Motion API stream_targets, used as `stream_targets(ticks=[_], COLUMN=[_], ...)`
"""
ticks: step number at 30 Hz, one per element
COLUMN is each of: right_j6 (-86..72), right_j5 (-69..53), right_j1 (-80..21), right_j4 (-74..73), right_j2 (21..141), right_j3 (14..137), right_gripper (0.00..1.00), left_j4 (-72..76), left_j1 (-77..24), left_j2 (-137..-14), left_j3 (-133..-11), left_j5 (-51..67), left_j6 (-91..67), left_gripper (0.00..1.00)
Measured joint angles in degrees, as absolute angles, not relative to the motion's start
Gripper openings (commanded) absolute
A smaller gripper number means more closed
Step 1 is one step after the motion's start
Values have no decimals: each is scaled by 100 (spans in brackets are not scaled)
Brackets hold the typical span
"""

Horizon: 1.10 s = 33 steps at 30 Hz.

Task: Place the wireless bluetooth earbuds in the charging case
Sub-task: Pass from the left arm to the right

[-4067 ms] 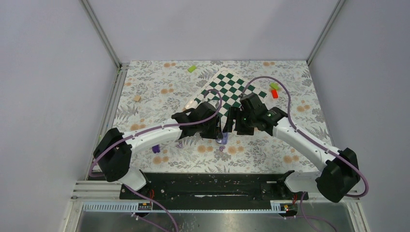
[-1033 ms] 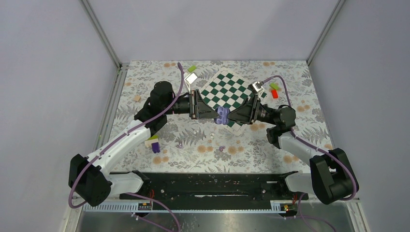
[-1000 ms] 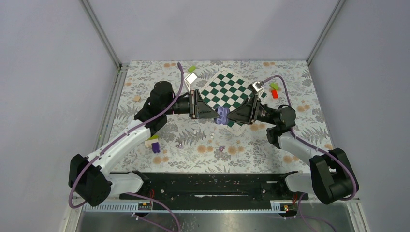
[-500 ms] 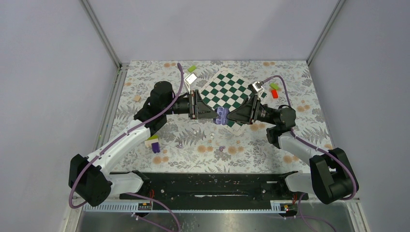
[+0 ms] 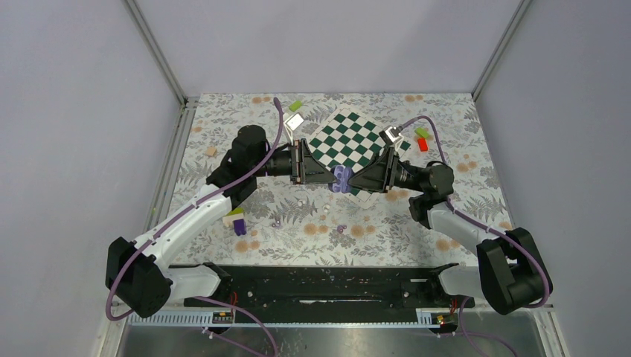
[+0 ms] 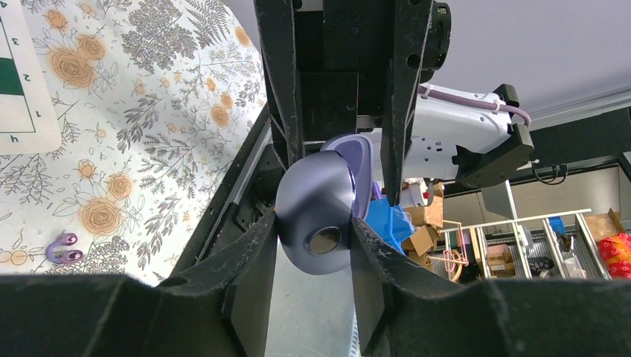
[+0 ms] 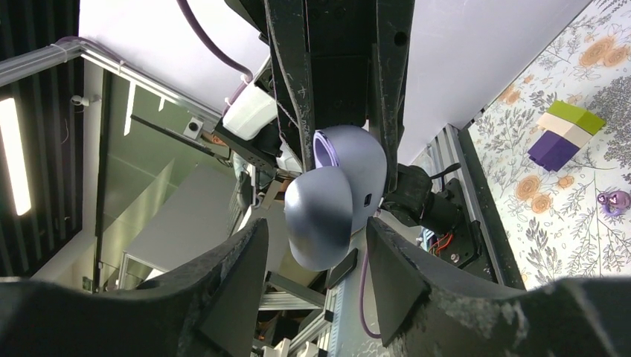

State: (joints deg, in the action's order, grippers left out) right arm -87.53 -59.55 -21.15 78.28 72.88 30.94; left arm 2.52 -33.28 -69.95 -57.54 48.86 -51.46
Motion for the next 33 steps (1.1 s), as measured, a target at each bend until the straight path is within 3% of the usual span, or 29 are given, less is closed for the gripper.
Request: stream_targets(ticks=[7, 11, 14, 19, 22, 33], right_j6=[-8617, -8562, -8510, -8337, -8171, -6512], right_j5=[-5948, -5948, -5951, -5951, -5951, -5658], right_j1=[-2145, -2145, -2150, -2154, -2154, -2169], right_j4=[7642, 7524, 7467, 7159, 6877, 4056], right_j2=[7253, 7218, 7199, 7113, 7054, 6420], right_j3=[3094, 3094, 3094, 3094, 3094, 3328], right_gripper=[34, 17, 6, 4, 2, 0], left_j4=[233, 207, 180, 130, 43, -827], left_j1=[-3328, -3328, -3328, -3328, -3328, -3293], left_j2=[-6995, -6993, -6991, -6978, -6947, -6484], left_j3=[-5754, -5754, -5754, -5754, -5760, -5817], left_j5=[4866, 4860, 4845, 4825, 4790, 4069], left_j6=[-5105, -5098, -5094, -5043, -4960, -4383], left_gripper=[29, 29, 38, 80, 94, 98])
